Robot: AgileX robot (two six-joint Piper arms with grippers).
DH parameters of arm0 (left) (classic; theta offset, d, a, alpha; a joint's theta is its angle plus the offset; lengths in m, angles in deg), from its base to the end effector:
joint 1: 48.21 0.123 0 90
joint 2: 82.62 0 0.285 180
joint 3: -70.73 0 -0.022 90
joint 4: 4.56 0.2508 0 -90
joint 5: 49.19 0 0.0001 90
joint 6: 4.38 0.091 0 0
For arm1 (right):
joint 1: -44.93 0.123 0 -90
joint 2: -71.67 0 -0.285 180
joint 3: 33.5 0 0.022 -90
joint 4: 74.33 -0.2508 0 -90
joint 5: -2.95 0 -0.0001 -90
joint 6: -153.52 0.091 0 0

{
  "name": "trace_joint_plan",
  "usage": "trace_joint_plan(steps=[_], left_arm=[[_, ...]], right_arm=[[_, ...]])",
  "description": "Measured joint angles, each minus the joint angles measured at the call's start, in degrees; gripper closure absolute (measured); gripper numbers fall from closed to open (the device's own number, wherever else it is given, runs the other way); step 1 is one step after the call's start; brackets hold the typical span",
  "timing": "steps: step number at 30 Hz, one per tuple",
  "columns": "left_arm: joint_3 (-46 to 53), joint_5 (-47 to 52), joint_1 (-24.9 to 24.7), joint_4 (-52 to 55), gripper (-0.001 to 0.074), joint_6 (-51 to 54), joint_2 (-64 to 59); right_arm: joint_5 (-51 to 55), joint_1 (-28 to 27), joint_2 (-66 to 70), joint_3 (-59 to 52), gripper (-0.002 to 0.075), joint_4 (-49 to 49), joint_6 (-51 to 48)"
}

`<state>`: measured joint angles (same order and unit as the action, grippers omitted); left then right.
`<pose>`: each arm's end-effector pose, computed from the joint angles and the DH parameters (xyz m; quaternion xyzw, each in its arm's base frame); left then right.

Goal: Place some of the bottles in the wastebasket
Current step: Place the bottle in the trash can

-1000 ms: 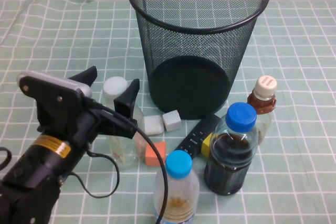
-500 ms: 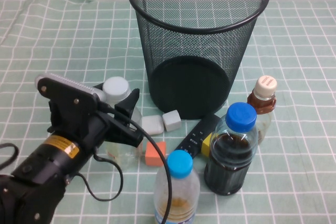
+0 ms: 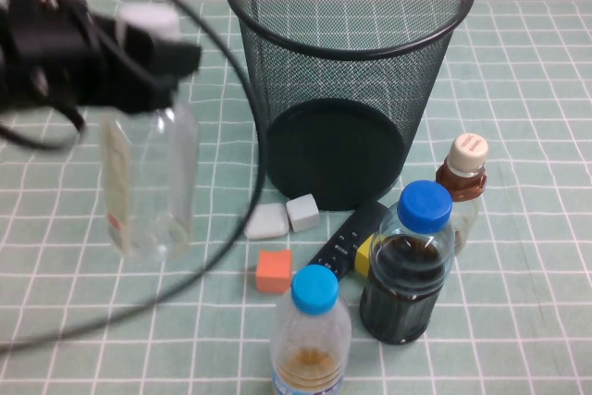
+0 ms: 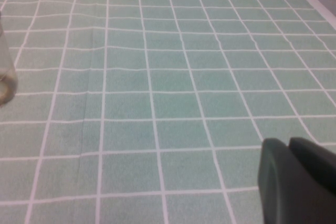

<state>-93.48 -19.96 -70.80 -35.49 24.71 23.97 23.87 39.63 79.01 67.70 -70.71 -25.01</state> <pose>0.2211 -0.1168 0.3846 0.2409 0.8033 -0.2026 0.5056 0.0526 -0.0069 0.1715 0.0305 0.8034 -0.0464 0.5929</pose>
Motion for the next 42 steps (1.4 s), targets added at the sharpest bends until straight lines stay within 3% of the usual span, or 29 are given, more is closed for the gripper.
trace_joint_plan(steps=[2,7,15,19,23,33,42], left_arm=[[-8.4,8.1,2.6,2.1,0.04,-1.7,-2.1],[-32.7,22.3,3.6,9.9,0.04,-8.0,-11.0],[-75.8,29.2,3.7,4.2,0.04,-8.5,-33.2],[-91.2,31.3,3.3,-1.7,0.04,-8.5,-43.8],[-96.3,31.6,1.1,-3.0,0.04,-8.1,-51.8],[-96.6,32.4,-3.1,-1.7,0.04,-4.6,-65.7],[-87.6,32.3,-3.3,-0.9,0.04,-1.6,-68.2]], right_arm=[[0.0,0.0,0.0,0.0,0.0734,0.0,0.0],[0.0,0.0,0.0,0.0,0.0734,0.0,0.0],[0.0,0.0,0.0,0.0,0.0734,0.0,0.0],[0.0,0.0,0.0,0.0,0.0734,0.0,0.0],[0.0,0.0,0.0,0.0,0.0734,0.0,0.0],[0.0,0.0,0.0,0.0,0.0734,0.0,0.0],[0.0,0.0,0.0,0.0,0.0734,0.0,0.0]])
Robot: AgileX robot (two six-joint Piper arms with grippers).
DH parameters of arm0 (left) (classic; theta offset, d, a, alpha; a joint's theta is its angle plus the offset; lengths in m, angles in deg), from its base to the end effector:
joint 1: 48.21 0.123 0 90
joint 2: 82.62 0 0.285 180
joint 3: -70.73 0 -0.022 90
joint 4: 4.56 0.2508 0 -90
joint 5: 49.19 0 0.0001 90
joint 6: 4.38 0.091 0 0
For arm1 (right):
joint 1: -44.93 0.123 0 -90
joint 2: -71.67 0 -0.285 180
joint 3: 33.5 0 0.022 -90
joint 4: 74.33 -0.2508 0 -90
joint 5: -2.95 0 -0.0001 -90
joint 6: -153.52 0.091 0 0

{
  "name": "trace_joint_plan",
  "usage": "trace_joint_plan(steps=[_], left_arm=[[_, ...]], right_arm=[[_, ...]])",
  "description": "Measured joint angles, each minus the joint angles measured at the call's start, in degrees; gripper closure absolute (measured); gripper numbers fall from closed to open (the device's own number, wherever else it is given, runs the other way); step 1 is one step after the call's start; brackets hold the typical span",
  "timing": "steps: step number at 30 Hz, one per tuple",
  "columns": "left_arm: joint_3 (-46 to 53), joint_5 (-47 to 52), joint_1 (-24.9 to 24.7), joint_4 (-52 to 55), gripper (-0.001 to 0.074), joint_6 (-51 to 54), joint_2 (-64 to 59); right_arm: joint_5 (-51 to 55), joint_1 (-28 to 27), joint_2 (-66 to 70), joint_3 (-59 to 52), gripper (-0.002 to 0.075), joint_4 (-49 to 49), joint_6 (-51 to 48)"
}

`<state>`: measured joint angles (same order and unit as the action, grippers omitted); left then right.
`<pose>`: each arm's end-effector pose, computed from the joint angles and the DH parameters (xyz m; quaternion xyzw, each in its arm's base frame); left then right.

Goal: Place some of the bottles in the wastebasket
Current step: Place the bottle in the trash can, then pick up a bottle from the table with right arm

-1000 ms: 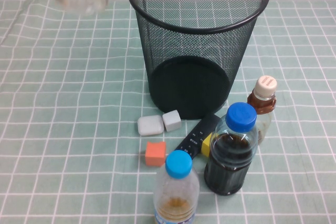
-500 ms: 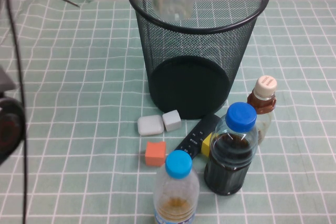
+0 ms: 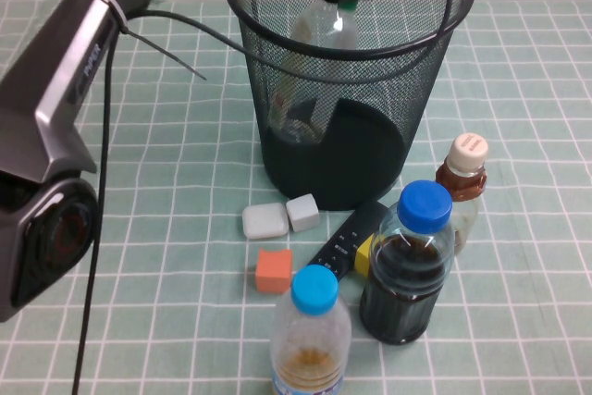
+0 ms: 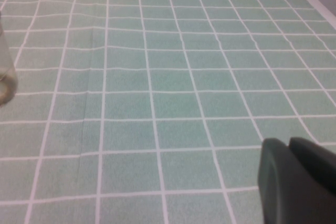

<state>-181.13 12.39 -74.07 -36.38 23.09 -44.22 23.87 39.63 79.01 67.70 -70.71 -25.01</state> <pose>0.4451 -0.2627 0.3586 0.3758 0.7918 -0.2678 0.4002 0.0526 -0.0069 0.1715 0.0305 0.8034 -0.0464 0.5929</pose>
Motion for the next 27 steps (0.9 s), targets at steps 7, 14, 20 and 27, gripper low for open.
trace_joint_plan(steps=[7,14,20,27], left_arm=[[1.2,2.5,-0.4,1.2,0.0387,2.6,-0.1],[1.2,3.5,-0.6,2.6,0.0199,0.7,1.7],[1.2,5.5,-0.7,4.0,0.0378,-2.6,10.2],[2.5,10.1,-0.6,7.4,0.0708,-2.2,24.9]], right_arm=[[0.0,0.0,0.0,0.0,0.0734,0.0,0.0],[0.0,0.0,0.0,0.0,0.0734,0.0,0.0],[0.0,0.0,0.0,0.0,0.0734,0.0,0.0],[0.0,0.0,0.0,0.0,0.0734,0.0,0.0]])
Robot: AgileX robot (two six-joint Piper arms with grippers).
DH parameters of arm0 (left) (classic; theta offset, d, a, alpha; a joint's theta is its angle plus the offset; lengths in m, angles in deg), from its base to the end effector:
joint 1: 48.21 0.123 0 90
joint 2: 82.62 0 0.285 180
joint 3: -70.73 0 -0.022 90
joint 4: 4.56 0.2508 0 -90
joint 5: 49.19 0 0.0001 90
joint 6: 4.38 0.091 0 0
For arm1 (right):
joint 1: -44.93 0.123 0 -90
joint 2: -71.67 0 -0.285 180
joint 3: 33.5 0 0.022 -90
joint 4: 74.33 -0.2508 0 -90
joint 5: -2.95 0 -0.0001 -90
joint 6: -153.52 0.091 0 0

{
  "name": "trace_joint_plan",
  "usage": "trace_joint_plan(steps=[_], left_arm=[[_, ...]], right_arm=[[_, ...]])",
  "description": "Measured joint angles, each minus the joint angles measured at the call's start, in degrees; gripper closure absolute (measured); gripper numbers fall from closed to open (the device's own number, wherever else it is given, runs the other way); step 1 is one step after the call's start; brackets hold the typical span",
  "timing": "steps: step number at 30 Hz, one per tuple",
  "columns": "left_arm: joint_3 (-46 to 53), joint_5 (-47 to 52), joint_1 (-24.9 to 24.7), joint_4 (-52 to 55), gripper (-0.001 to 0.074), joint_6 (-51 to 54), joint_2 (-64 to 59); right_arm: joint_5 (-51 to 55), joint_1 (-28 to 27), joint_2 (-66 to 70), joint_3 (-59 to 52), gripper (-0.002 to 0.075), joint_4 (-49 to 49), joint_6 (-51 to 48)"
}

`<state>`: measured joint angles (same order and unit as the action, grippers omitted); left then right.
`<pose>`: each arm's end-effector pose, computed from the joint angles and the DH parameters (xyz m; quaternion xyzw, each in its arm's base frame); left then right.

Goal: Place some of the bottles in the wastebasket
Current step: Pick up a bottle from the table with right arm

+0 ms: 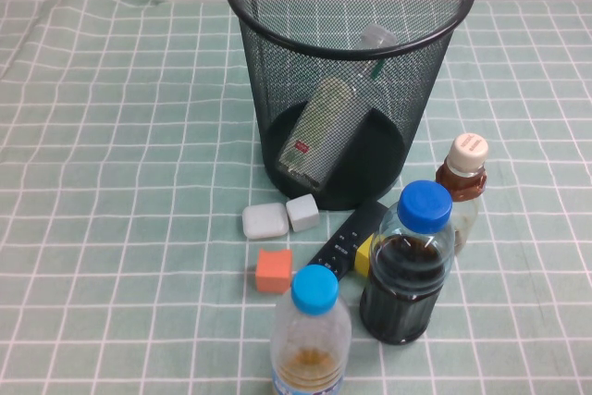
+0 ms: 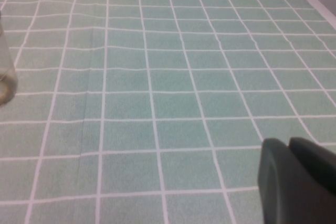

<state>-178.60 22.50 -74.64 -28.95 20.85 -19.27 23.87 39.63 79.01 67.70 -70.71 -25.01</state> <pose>0.3169 -0.1974 0.5254 0.4071 0.7387 -0.2117 0.4938 0.0526 -0.0069 0.1715 0.0305 0.8034 -0.0464 0.5929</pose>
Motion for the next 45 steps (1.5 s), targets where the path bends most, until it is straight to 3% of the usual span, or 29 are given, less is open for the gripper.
trace_joint_plan(steps=[4,10,21,25,31,39,45], left_arm=[[6.5,0.6,0.1,4.6,0.0727,0.0,11.8],[26.2,-3.7,0.1,13.7,0.073,-1.4,32.1],[81.5,-32.7,0.1,18.6,0.0734,-8.7,76.3],[94.7,-37.4,0.1,22.0,0.0734,-15.7,85.6],[99.2,-37.7,0.1,25.8,0.0734,-20.3,87.2],[99.2,-27.8,0.1,28.4,0.0734,-20.7,85.9],[99.2,-26.5,0.1,28.7,0.0734,-20.7,85.8]], right_arm=[[0.0,0.0,0.0,0.0,0.0734,0.0,0.0],[0.0,0.0,0.0,0.0,0.0734,0.0,0.0],[0.0,0.0,0.0,0.0,0.0734,0.0,0.0],[0.0,0.0,0.0,0.0,0.0734,0.0,0.0],[0.0,0.0,0.0,0.0,0.0734,0.0,0.0],[0.0,0.0,0.0,0.0,0.0734,0.0,0.0],[0.0,0.0,0.0,0.0,0.0734,0.0,0.0]])
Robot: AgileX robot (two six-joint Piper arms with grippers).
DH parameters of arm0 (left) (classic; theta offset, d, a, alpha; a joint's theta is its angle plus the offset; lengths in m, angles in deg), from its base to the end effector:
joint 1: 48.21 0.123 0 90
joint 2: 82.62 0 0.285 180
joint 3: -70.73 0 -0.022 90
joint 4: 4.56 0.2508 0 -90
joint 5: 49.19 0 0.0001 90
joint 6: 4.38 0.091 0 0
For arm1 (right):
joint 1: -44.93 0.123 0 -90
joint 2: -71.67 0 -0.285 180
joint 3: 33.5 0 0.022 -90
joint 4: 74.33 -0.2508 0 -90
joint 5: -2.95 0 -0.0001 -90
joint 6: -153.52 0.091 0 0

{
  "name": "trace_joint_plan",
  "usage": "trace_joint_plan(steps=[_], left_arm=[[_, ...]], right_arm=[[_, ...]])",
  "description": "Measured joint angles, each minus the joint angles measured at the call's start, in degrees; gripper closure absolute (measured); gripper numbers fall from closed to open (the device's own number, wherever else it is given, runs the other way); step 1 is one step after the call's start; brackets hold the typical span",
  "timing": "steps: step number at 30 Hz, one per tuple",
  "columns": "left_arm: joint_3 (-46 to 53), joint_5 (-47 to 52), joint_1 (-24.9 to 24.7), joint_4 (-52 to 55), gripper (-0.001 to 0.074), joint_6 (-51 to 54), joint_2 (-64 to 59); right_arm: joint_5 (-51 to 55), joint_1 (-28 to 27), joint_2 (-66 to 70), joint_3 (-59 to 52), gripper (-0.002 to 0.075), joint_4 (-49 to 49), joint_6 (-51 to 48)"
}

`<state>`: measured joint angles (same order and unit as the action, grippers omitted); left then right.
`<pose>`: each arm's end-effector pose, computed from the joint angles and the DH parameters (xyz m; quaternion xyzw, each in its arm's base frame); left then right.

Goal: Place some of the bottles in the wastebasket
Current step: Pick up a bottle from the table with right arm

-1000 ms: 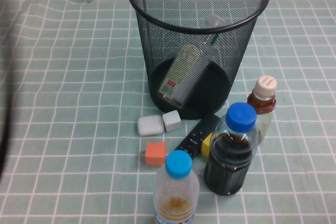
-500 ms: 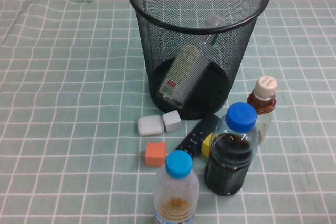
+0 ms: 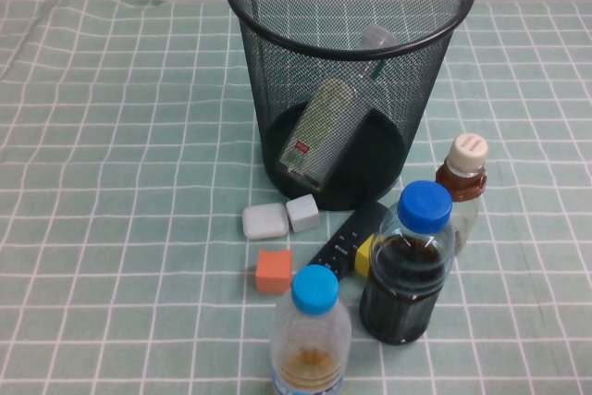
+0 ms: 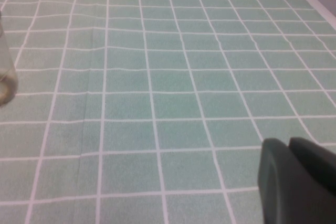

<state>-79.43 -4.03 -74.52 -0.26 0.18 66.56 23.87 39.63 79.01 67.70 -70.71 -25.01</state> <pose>0.0474 -0.0181 0.3863 0.2170 0.7670 -0.0772 0.5988 0.0526 -0.0069 0.1715 0.0305 0.8034 -0.0464 0.5929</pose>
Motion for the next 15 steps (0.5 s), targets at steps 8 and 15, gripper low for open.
trace_joint_plan(steps=[8,15], left_arm=[[8.2,-15.7,0.0,-0.3,0.0734,-0.2,0.0],[30.6,-49.8,0.4,-1.3,0.0735,-0.2,1.2]], right_arm=[[0.0,0.0,0.0,0.0,0.0734,0.0,0.0],[0.0,0.0,0.0,0.0,0.0734,0.0,0.0]])
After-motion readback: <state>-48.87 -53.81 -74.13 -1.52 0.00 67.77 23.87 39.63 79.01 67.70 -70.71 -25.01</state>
